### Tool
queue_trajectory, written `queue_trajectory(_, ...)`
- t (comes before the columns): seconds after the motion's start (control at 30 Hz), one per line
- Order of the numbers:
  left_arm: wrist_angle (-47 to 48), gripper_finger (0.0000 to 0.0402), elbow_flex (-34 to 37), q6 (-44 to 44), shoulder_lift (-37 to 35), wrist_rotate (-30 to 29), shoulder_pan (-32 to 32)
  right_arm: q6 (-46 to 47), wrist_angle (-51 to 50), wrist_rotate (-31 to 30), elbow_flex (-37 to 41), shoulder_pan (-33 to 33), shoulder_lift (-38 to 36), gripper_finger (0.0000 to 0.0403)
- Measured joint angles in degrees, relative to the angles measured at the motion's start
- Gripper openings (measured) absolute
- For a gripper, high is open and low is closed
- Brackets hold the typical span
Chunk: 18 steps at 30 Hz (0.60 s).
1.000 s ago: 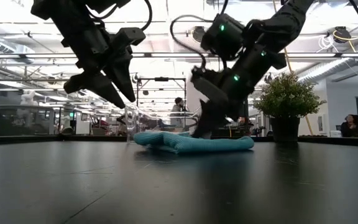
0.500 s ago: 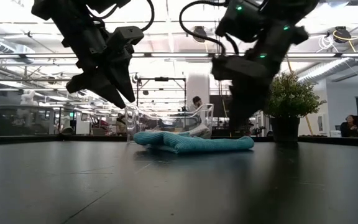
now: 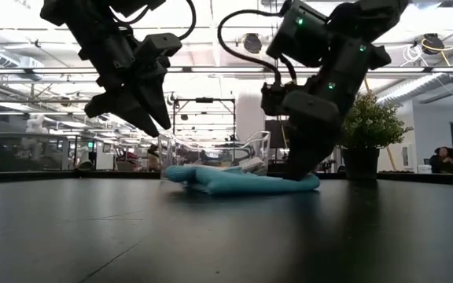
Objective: Fold microfiber towels
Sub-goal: Fold the blue microfiber towel
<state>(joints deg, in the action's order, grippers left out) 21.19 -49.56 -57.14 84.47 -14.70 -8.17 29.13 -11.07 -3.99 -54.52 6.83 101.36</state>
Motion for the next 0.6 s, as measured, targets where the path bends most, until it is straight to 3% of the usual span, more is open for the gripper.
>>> queue_trajectory(0.23,0.1,0.0136,0.0,-0.4,0.0,5.8,0.0,6.5,7.7,0.3,0.2,3.0,0.6,0.0)
queue_trajectory(0.43,2.6,0.0136,0.0,-2.0,0.0,13.3,-1.3,6.1,5.5,-1.7,0.2,2.8,-0.6,0.0)
queue_trajectory(0.6,5.5,0.0136,0.0,-6.3,0.0,12.8,-4.4,2.5,5.0,-1.9,0.2,1.7,-3.2,0.0)
